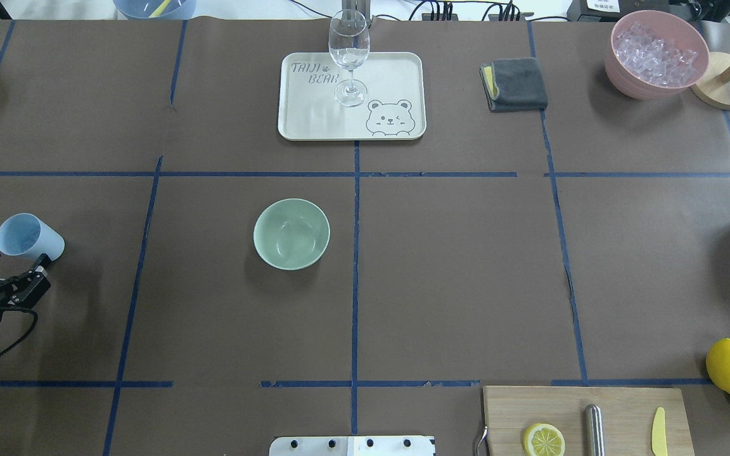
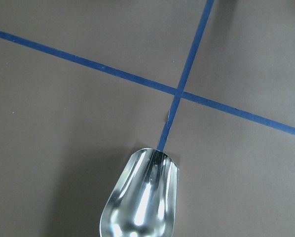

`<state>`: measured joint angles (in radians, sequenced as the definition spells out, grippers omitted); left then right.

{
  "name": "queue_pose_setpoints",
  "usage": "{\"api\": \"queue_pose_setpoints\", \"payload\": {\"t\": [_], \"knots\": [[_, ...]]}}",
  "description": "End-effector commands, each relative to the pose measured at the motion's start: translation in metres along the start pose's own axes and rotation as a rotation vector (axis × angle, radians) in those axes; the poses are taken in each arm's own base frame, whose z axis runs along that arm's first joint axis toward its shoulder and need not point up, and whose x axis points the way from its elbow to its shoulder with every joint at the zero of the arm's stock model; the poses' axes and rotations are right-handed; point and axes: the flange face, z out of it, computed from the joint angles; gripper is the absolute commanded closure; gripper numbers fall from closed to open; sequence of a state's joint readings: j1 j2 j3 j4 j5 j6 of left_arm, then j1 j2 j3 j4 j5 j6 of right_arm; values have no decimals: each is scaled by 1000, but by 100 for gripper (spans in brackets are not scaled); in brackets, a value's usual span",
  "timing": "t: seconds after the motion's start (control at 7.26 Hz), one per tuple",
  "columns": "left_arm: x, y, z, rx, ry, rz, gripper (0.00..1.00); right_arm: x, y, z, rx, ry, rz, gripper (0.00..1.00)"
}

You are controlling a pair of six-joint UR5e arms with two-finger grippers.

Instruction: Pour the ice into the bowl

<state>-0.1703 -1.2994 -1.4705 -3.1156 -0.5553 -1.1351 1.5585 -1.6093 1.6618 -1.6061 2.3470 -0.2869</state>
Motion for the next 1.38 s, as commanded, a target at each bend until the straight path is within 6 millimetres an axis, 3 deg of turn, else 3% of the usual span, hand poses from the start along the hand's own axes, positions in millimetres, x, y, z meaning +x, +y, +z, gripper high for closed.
{"api": "queue_pose_setpoints", "payload": {"t": [0.0,0.55,0.96,1.24], "knots": [[6,10,8,-3,-3,7,0,0,-1,0,1,0,-1,0],[-20,5,22,-1,-53,28,0,-1,-2,-1,2,2,-3,0],[-7,13,31,-1,-47,19,0,0,-2,-1,2,4,-1,0],[-18,6,40,-15,-60,13,0,0,-5,-2,4,6,-5,0]]}}
